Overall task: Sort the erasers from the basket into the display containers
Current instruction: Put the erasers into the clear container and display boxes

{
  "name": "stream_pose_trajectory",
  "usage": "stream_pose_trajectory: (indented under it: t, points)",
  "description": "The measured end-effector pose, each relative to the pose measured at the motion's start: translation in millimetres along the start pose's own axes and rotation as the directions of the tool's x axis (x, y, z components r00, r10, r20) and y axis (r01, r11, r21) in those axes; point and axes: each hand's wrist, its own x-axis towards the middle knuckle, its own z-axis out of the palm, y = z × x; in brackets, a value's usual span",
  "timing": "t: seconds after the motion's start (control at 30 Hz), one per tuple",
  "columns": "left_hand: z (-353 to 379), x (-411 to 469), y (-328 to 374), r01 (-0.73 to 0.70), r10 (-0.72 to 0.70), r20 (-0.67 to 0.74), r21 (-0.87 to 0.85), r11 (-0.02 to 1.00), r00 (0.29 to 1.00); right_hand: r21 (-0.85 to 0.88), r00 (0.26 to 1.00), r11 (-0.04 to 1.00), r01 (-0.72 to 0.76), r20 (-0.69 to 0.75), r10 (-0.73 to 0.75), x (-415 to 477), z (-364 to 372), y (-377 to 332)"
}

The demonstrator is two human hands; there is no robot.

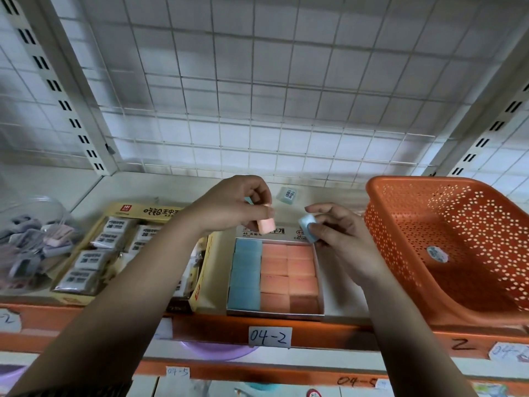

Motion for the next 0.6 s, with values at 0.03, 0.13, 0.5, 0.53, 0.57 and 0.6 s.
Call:
stream_pose_trajectory:
  t: [0.03, 0.13, 0.5, 0.53, 0.57, 0.6]
  points:
    - [-0.3, -2.2, -0.5, 0.002, -0.002, 0.020, -0.047, 0.999, 1.000, 0.000, 1.000, 1.000, 0.002, -0.026, -0.002, 0.5, 0.2, 2.2]
    - [0.9, -7.0, -0.4, -0.027, 0.032, 0.062, -0.083, 0.996, 0.998, 0.005, 0.997, 1.000, 0.007, -0.078, -0.007, 2.4, -0.7, 6.0]
    - [41.3, -16.0, 3.3, 0.040, -0.070, 0.362, 0.089, 0.995, 0.930, -0.083, 0.987, 0.996, 0.028, -0.158, -0.041, -0.3, -3.1, 10.7]
    - [46.0, -16.2, 3.0, 0.045, -0.085, 0.393, 0.110, 0.993, 0.916, -0.087, 0.986, 0.996, 0.027, -0.160, -0.041, -0.7, -3.1, 10.7]
    - [49.7, -16.7, 2.8, 0.049, -0.098, 0.420, 0.124, 0.991, 0.902, -0.097, 0.986, 0.995, 0.027, -0.162, -0.043, -1.0, -3.3, 11.0]
    - [52.5, -16.6, 2.1, 0.055, -0.109, 0.446, 0.132, 0.990, 0.888, -0.110, 0.986, 0.994, 0.028, -0.163, -0.046, -1.4, -3.4, 10.8]
